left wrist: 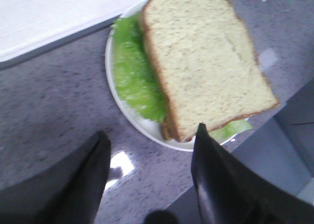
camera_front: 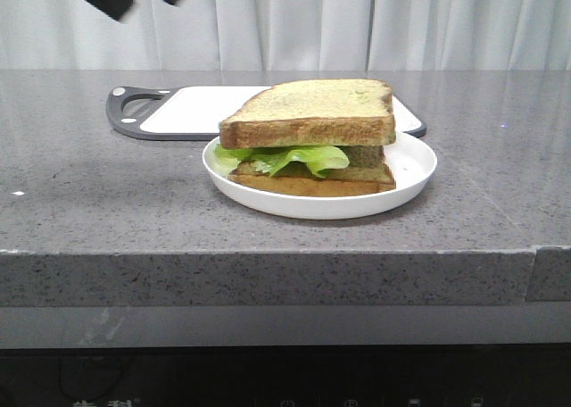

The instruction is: Left arm grabs bread, right arm adds lettuce

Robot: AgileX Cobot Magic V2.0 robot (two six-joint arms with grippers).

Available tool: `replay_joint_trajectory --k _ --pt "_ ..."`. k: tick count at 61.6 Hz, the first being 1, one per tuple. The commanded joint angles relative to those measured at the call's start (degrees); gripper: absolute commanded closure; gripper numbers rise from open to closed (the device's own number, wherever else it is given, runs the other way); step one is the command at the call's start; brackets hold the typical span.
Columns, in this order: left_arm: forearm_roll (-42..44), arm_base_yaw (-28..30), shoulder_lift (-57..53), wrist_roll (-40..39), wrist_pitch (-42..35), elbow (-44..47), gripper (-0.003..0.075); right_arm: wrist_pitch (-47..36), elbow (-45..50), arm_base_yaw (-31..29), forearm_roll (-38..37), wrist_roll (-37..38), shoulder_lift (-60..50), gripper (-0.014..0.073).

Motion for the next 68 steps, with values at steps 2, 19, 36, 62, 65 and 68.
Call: replay_joint_trajectory --k 2,19,36,62,65,68 --pt "7.64 -0.23 -6.96 -6.78 -1.36 -1.39 0.0346 -2.25 -1.88 -0.18 0.38 -0.18 -0.52 0.0208" --pt "24.82 -0.23 -21.03 -17.39 -4.99 9.01 0.0353 -1.26 -1.88 -0.18 -0.39 0.07 -0.52 0.0208" --pt "35.44 -0.23 -34.71 -27.98 -10.95 23.49 0.0353 0.31 -1.94 -0.18 -8.93 8.42 -0.52 0.0208" --pt "35.04 -0.23 -46.87 -28.08 -18.64 34.99 0.0355 -1.92 2.44 -0.18 -13.68 13.07 -7.90 0.0208" --pt "35.04 -0.23 -46.87 -28.08 -18.64 34.97 0.0370 -1.97 2.65 -0.18 -13.68 13.07 -8.64 0.0214" --pt "35.04 -0.23 -46.87 -28.08 -18.64 34.97 0.0402 -1.97 2.67 -0.18 -13.68 13.01 -9.20 0.0240"
